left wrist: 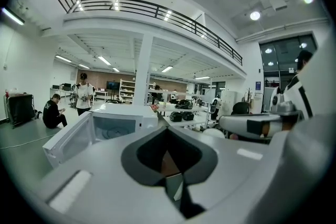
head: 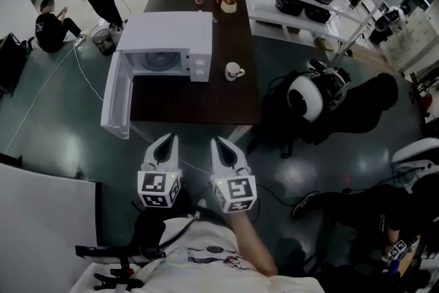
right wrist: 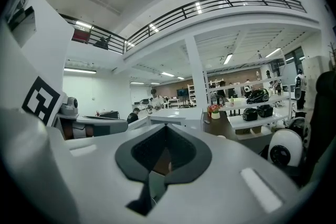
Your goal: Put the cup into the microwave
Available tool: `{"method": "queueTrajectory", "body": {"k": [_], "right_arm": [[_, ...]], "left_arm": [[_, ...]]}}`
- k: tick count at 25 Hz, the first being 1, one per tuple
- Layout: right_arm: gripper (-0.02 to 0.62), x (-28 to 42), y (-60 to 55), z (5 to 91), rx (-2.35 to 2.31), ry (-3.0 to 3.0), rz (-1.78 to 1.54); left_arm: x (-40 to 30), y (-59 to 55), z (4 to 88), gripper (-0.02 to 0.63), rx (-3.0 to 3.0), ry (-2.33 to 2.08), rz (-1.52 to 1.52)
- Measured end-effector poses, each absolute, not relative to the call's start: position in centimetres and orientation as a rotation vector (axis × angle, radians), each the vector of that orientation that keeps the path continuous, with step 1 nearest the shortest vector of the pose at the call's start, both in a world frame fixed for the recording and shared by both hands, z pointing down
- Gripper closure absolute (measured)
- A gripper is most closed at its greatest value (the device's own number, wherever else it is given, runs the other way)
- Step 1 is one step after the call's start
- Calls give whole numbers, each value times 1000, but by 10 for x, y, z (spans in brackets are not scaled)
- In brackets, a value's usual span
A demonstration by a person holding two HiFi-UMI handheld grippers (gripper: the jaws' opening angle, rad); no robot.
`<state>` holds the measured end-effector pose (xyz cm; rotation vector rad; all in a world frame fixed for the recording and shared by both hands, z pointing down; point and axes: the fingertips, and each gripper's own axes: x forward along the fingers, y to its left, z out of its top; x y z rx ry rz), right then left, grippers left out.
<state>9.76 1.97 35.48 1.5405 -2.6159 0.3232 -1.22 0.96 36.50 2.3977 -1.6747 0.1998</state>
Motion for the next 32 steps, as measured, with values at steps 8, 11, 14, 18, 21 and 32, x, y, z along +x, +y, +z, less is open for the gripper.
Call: {"method": "queueTrajectory", "body": {"k": [8,11,14,18,21,32], "right_arm": [[595,101,-44,358,1615,-2554,291],[595,94,-74,352,1637,-2549,259],[595,84,-104,350,1661,-2531,252],[595,66,-132,357,1656,-2505,273],[595,52,-153,371,1639,-2475,302],[594,51,-174,398,1604,-2405,379]], "left_arm": [[-2,-68,367,607,2467,-1582,156],[-7,-102,363,607,2494,-1557,145],[-14,-130,364,607,2502,-1528,150],[-31,-156,372,607,2489,-1498,166],[-47,-178,389,607,2449,-1483,183],[-50,-203,418,607,2380,-1434,240]]}}
